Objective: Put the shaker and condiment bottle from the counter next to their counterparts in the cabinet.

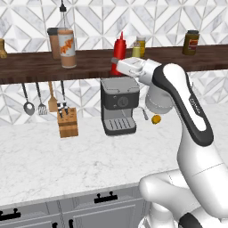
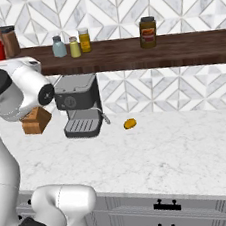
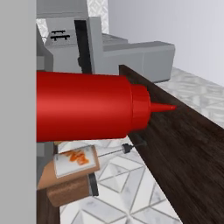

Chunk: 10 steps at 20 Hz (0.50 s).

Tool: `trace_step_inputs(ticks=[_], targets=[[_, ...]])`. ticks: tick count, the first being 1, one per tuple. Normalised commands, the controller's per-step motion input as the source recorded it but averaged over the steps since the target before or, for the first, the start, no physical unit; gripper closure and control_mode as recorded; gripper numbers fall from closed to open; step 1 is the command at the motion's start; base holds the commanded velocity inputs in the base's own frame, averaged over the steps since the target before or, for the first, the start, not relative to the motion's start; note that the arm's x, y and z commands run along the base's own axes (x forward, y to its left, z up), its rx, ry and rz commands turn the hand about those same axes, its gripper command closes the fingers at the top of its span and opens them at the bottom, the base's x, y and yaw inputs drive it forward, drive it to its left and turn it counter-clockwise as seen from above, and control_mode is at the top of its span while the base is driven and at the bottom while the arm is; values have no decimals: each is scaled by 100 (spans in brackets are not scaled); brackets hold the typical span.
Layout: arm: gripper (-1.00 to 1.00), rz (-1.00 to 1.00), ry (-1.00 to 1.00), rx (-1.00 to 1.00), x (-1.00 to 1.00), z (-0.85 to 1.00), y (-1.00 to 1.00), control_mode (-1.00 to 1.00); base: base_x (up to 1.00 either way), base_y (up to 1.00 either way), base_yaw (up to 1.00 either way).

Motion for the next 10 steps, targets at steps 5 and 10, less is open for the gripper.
trace_step_inputs(ticks=[5,10], targets=[[100,1,0,-8,7,0,10,-100,0,0,0],[100,0,0,-3,21,0,0,-100,0,0,0]])
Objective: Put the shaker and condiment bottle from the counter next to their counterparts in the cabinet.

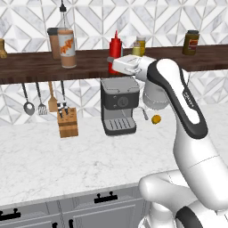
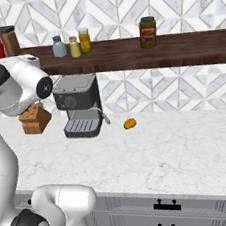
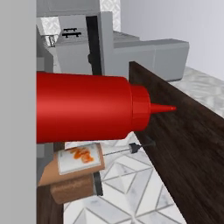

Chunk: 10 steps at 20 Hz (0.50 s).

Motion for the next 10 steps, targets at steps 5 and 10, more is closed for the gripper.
trace_step_inputs(ticks=[5,10], targets=[[100,0,0,-5,23,-4,0,-100,0,0,0],[100,0,0,-7,20,-13,1,-100,0,0,0]])
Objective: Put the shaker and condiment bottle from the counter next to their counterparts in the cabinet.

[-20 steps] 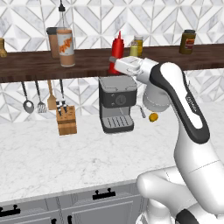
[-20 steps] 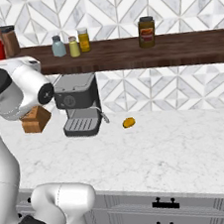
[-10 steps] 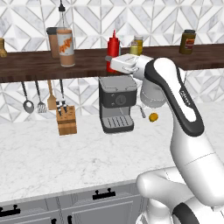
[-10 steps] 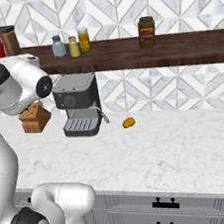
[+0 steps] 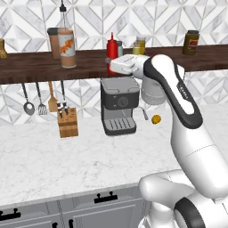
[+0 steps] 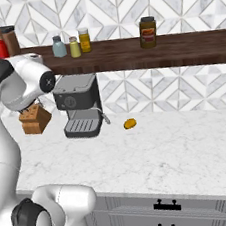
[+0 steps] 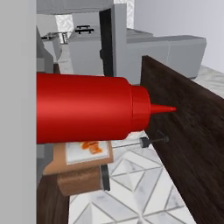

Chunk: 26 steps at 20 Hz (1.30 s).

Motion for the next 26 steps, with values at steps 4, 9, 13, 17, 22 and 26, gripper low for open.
trace_step_inputs(ticks=[4,9,13,17,22,26], targets=[[100,0,0,-6,18,-7,1,-100,0,0,0],[100,0,0,-3,22,-1,7,-100,0,0,0],[100,0,0,0,17,0,17,-100,0,0,0],[100,0,0,0,8,-2,11,-100,0,0,0],[100,0,0,0,1,-11,9,-100,0,0,0],[100,0,-7,0,12,-19,4,-100,0,0,0]])
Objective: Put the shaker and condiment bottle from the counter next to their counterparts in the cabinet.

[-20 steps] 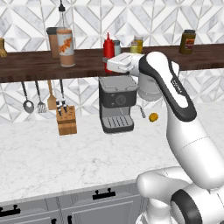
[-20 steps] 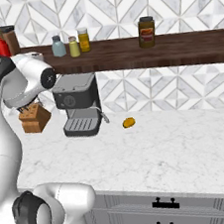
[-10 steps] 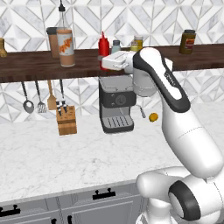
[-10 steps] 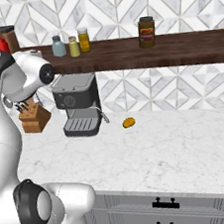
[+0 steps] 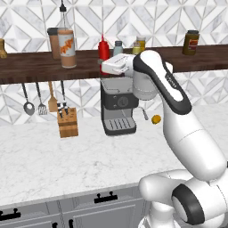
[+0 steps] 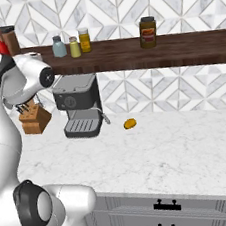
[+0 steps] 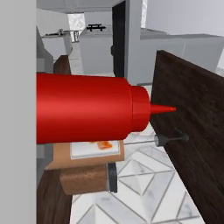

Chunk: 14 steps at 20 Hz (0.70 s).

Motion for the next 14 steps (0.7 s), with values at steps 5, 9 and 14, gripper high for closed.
trace_step_inputs(ticks=[5,9,14], targets=[[100,0,-8,0,18,-11,8,-100,0,0,0],[100,0,-2,0,22,-5,12,-100,0,0,0],[100,0,0,0,25,0,12,-100,0,0,0]])
